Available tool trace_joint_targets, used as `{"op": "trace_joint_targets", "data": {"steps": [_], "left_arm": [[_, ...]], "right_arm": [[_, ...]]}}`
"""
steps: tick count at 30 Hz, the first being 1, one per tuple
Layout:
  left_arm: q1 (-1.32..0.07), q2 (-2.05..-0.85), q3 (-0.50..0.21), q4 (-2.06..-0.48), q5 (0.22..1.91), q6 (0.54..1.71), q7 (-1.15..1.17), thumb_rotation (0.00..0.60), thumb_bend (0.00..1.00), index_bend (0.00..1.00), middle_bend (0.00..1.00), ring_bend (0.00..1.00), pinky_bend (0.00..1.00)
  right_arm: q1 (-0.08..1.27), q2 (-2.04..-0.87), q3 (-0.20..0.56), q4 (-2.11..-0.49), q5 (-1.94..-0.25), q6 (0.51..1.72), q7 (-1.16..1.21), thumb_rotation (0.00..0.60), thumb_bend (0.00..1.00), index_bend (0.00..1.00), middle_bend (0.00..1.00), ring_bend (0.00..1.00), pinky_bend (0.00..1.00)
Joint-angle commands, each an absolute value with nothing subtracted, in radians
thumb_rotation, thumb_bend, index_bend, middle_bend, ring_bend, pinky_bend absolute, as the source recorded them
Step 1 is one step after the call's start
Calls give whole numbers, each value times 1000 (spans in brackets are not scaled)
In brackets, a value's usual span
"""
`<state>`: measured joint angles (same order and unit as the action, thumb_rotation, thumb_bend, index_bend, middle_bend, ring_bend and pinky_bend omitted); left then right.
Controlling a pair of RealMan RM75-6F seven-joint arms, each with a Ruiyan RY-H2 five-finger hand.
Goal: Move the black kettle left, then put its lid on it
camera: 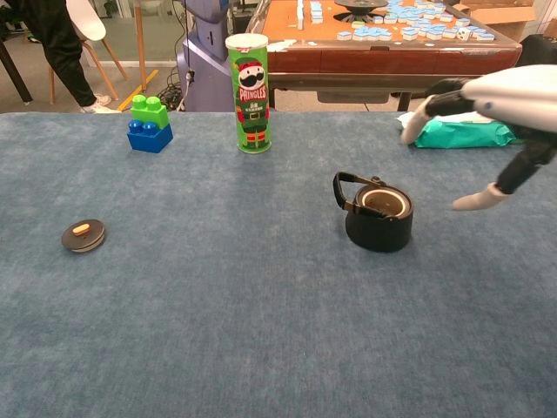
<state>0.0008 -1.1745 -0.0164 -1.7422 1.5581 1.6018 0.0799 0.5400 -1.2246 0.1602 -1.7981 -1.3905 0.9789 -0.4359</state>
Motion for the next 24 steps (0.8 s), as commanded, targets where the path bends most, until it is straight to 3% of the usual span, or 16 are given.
{"op": "trace_joint_targets", "data": {"steps": [1, 24], "left_arm": [[2, -1174, -16, -1741, 1557, 1602, 80, 600, 246, 114, 1, 0, 0], [14, -1156, -10, -1737, 1561, 1605, 25, 600, 246, 114, 1, 0, 0]], "right_arm": [[577, -1270, 163, -1765, -1369, 950, -477, 600, 120, 272, 213, 40, 104], [699, -1613, 176, -1512, -1213, 1010, -714, 600, 122, 272, 183, 18, 104]]}}
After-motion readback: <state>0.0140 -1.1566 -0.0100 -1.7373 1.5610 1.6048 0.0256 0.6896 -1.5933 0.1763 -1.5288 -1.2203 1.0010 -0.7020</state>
